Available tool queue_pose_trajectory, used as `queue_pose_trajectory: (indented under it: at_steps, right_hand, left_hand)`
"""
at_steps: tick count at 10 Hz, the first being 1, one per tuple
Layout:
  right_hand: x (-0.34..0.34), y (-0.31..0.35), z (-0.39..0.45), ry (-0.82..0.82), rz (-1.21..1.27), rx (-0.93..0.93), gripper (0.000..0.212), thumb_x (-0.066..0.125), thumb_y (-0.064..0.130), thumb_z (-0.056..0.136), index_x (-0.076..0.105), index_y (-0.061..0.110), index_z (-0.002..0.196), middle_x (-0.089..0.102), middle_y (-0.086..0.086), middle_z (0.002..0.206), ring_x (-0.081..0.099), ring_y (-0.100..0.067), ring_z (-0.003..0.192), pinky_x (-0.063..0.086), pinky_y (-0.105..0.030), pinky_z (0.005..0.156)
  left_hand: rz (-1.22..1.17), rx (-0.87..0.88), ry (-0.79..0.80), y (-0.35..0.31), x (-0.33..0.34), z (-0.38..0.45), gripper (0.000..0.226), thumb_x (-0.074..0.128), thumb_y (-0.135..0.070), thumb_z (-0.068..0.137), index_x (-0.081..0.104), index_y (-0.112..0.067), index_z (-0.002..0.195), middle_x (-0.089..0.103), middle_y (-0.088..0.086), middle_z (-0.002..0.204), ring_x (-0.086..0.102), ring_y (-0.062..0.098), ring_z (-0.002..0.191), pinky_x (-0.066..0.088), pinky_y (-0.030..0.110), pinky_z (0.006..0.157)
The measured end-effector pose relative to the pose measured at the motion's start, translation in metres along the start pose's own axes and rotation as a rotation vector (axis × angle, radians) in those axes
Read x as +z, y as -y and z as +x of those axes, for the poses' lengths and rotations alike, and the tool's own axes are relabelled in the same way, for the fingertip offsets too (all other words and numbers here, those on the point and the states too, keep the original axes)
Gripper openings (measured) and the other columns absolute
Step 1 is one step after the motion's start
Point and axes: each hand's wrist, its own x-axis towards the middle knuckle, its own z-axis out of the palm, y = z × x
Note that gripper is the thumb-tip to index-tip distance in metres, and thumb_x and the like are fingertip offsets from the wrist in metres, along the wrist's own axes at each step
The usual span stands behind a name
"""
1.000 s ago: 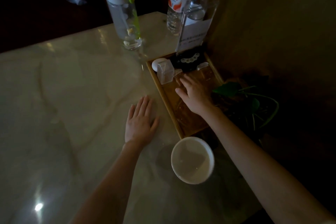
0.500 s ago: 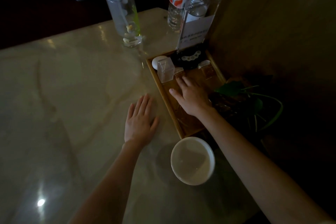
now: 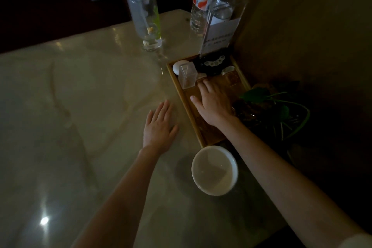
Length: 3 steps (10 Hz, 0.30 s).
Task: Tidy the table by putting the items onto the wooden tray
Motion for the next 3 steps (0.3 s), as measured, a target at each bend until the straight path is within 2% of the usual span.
queue_pose_trajectory:
  at_steps: [1, 2, 3]
  right_hand:
    - [-0.009, 0.013, -0.008, -0.128, 0.102, -0.061, 0.035, 0.041, 0.030, 0.094, 0.053, 0.008, 0.119, 0.052, -0.011, 0.128, 0.043, -0.026, 0.123, 0.035, -0.037, 0.102]
    - [-0.028, 0.033, -0.021, -0.178, 0.255, -0.141, 0.021, 0.046, 0.020, 0.093, 0.062, 0.007, 0.095, 0.064, -0.008, 0.095, 0.057, -0.018, 0.090, 0.043, -0.023, 0.075]
    - [-0.059, 0.057, -0.030, -0.103, 0.287, -0.260, 0.021, 0.046, 0.021, 0.093, 0.064, 0.011, 0.098, 0.067, -0.007, 0.083, 0.057, -0.016, 0.067, 0.046, -0.027, 0.059]
  left_hand:
    - [-0.212, -0.070, 0.138, 0.002, -0.026, 0.008, 0.056, 0.037, -0.039, 0.094, 0.021, -0.017, 0.143, 0.021, 0.003, 0.152, 0.017, 0.016, 0.139, 0.012, 0.034, 0.113]
    - [-0.534, -0.225, 0.090, 0.003, -0.072, 0.007, 0.042, 0.046, -0.032, 0.092, 0.045, -0.016, 0.131, 0.057, 0.013, 0.126, 0.055, 0.024, 0.112, 0.041, 0.036, 0.096]
    - [-0.521, -0.180, 0.001, 0.013, -0.121, 0.000, 0.024, 0.051, -0.022, 0.090, 0.061, -0.012, 0.108, 0.070, 0.012, 0.090, 0.065, 0.021, 0.079, 0.050, 0.035, 0.082]
